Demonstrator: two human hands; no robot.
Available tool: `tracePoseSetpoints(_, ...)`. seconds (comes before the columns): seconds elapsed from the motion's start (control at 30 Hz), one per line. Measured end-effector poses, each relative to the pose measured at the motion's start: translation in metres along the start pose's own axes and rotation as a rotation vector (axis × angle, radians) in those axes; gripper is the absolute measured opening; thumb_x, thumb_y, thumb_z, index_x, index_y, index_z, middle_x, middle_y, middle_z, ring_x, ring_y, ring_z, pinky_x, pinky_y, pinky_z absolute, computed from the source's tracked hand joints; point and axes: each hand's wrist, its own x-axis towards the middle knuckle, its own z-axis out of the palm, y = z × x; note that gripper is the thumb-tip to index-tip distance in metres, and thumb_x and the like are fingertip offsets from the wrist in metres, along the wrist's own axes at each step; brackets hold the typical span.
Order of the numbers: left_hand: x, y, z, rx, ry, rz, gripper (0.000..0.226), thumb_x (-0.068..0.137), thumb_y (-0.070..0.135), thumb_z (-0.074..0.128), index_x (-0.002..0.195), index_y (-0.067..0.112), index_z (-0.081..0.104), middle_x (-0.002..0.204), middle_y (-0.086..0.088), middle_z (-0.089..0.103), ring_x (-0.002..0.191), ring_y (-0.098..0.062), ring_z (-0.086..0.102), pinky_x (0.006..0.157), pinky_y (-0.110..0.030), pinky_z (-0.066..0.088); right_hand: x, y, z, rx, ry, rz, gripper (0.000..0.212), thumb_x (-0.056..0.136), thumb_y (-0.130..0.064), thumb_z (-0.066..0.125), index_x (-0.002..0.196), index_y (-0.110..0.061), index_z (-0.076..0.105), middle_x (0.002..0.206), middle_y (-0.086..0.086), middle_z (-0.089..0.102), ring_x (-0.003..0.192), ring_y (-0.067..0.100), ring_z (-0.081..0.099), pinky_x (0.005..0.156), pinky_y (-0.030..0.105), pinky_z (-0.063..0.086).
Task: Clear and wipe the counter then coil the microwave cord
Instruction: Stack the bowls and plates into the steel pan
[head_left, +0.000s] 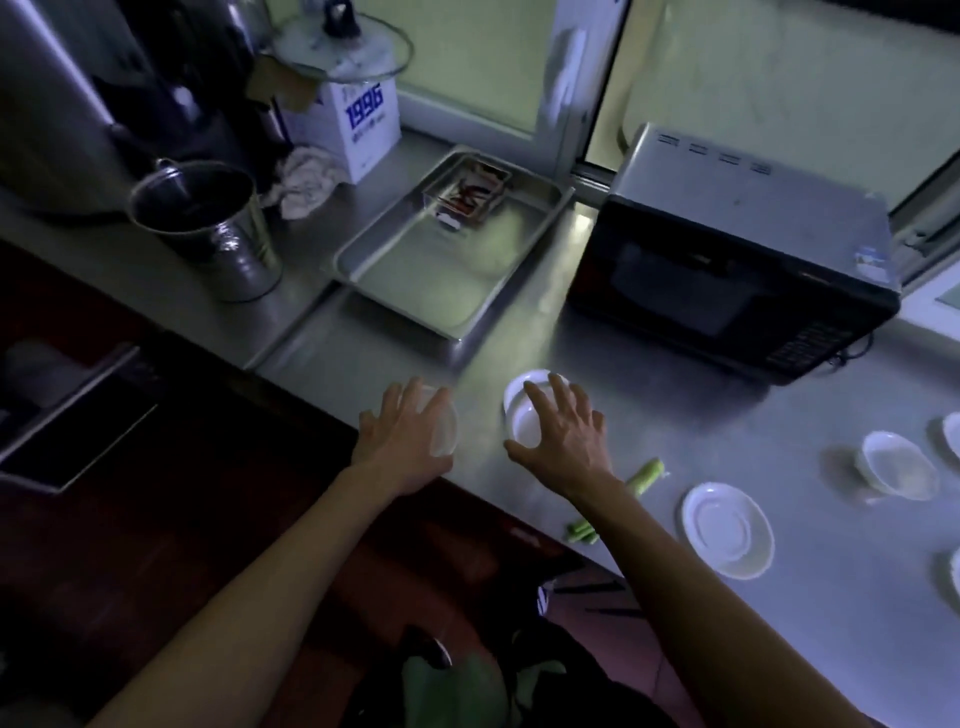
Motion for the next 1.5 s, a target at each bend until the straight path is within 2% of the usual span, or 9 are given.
tracePoseSetpoints(0.17, -0.014, -0.053, -0.006, -0.062, 0.035, -0.086, 0.093, 0.079, 0.064, 0.060, 0.152, 0.040, 0.006, 0.160, -0.002, -0.004, 0.147, -0.031, -0.002, 0.111, -0.060, 0.023, 0.030, -0.046, 0.000, -0.044, -0.029, -0.106, 0.088, 0.081, -0.067, 0.062, 0.153, -0.036, 0.023, 0.165, 0.001, 0.013, 0.150, 0.031, 0.013, 0.112, 0.054, 0.029)
tracePoseSetpoints(0.33, -0.008, -0.090, -0.010, -0.057, 0.054, -0.179, 0.093, 0.077, 0.068, 0.060, 0.149, 0.040, 0.008, 0.159, -0.002, 0.000, 0.145, -0.030, 0.002, 0.108, -0.059, 0.029, 0.066, -0.081, 0.012, -0.033, -0.027, -0.180, 0.088, 0.080, -0.067, 0.064, 0.152, -0.035, 0.026, 0.164, 0.003, 0.017, 0.149, 0.031, 0.016, 0.112, 0.055, 0.032)
tracePoseSetpoints(0.63, 0.063, -0.131, -0.032, -0.008, 0.004, -0.167, 0.095, 0.074, 0.064, 0.062, 0.149, 0.040, 0.010, 0.158, 0.003, 0.002, 0.145, -0.027, 0.005, 0.107, -0.054, 0.032, 0.174, -0.114, 0.017, 0.010, 0.022, -0.252, 0.088, 0.077, -0.064, 0.068, 0.151, -0.032, 0.032, 0.162, 0.005, 0.025, 0.146, 0.034, 0.024, 0.107, 0.054, 0.034)
tracePoseSetpoints(0.9, 0.146, -0.155, -0.073, 0.006, 0.015, -0.151, 0.099, 0.074, 0.070, 0.060, 0.151, 0.044, 0.004, 0.160, 0.004, -0.001, 0.147, -0.026, 0.003, 0.113, -0.056, 0.028, 0.255, -0.105, 0.010, 0.072, 0.003, -0.186, 0.087, 0.079, -0.062, 0.068, 0.152, -0.033, 0.030, 0.163, 0.004, 0.020, 0.148, 0.036, 0.020, 0.110, 0.057, 0.032)
tracePoseSetpoints(1.1, 0.220, -0.150, -0.092, 0.017, 0.029, -0.081, 0.097, 0.073, 0.072, 0.058, 0.151, 0.043, 0.010, 0.161, 0.005, 0.001, 0.148, -0.026, 0.003, 0.111, -0.057, 0.029, 0.288, -0.079, -0.001, 0.107, 0.033, -0.070, 0.087, 0.079, -0.064, 0.067, 0.152, -0.034, 0.030, 0.164, 0.002, 0.020, 0.148, 0.033, 0.019, 0.110, 0.054, 0.031)
tracePoseSetpoints(1.5, 0.368, -0.137, -0.095, 0.010, -0.112, 0.130, 0.100, 0.074, 0.065, 0.067, 0.152, 0.043, 0.008, 0.163, 0.005, 0.003, 0.150, -0.025, 0.003, 0.111, -0.061, 0.026, 0.319, -0.062, 0.007, 0.122, 0.058, 0.119, 0.086, 0.079, -0.066, 0.063, 0.151, -0.033, 0.031, 0.164, 0.002, 0.019, 0.149, 0.030, 0.018, 0.110, 0.052, 0.033)
